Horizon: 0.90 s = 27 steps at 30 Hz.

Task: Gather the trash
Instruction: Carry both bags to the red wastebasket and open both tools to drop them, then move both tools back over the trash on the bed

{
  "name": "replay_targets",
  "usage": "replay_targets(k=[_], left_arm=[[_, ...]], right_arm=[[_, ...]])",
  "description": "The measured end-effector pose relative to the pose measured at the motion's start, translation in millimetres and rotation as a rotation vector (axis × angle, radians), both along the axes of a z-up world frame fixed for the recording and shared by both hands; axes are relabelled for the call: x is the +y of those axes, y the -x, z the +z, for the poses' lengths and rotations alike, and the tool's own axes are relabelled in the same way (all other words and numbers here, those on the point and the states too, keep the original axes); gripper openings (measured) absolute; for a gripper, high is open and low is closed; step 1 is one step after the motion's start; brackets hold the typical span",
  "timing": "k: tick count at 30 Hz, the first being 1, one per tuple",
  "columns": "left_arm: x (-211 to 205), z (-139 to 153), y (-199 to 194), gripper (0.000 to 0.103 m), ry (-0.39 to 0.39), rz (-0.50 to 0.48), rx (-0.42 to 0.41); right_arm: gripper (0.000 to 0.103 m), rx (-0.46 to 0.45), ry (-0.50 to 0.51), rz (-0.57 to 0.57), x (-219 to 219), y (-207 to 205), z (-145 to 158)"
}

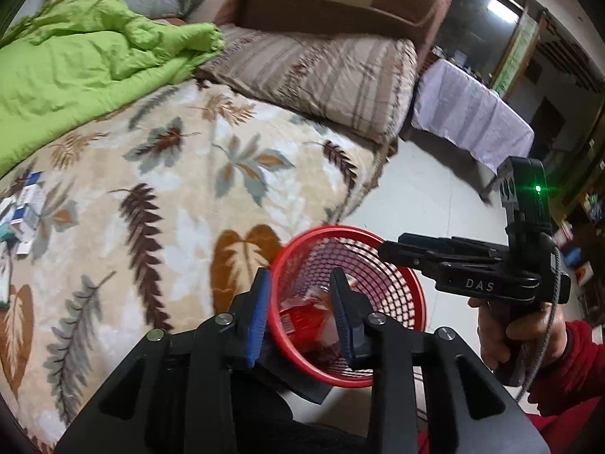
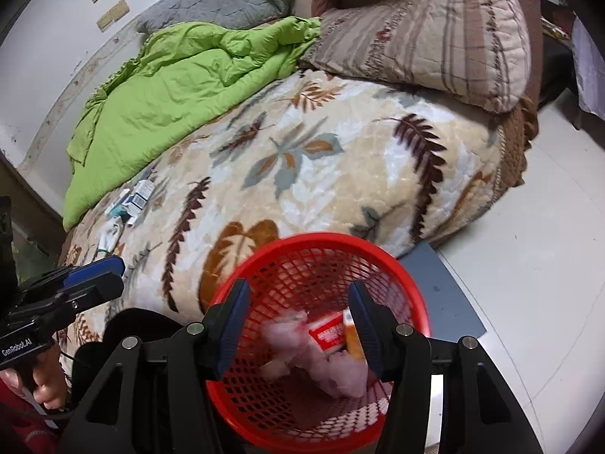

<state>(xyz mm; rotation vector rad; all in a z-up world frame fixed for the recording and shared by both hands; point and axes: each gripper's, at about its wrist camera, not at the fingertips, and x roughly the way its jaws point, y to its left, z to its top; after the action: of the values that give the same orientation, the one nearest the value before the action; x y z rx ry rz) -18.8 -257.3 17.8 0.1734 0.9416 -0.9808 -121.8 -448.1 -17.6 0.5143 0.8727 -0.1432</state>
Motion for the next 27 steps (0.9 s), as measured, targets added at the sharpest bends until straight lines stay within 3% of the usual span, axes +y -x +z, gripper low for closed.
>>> replay_targets(k=[2, 13, 21, 27], left_arm=[[14, 2, -8, 0.039, 0.004, 0.044, -0.013], [122, -1, -64, 0.04, 0.003, 0.316, -0.002], [209, -5, -108, 0.053, -0.03, 0.555, -0.028], [270, -32, -172, 0.055, -0.017, 0.731, 0.085]], right_arm=[[0.058, -0.007, 0.007, 0.043, 13, -14, 4], [0.058, -0.07, -0.042, 0.275, 104, -110, 19], [0.058, -0.051, -0.04, 0.452, 179, -176, 18], [0.059, -0.028, -0.047, 0.462, 199, -215, 17]])
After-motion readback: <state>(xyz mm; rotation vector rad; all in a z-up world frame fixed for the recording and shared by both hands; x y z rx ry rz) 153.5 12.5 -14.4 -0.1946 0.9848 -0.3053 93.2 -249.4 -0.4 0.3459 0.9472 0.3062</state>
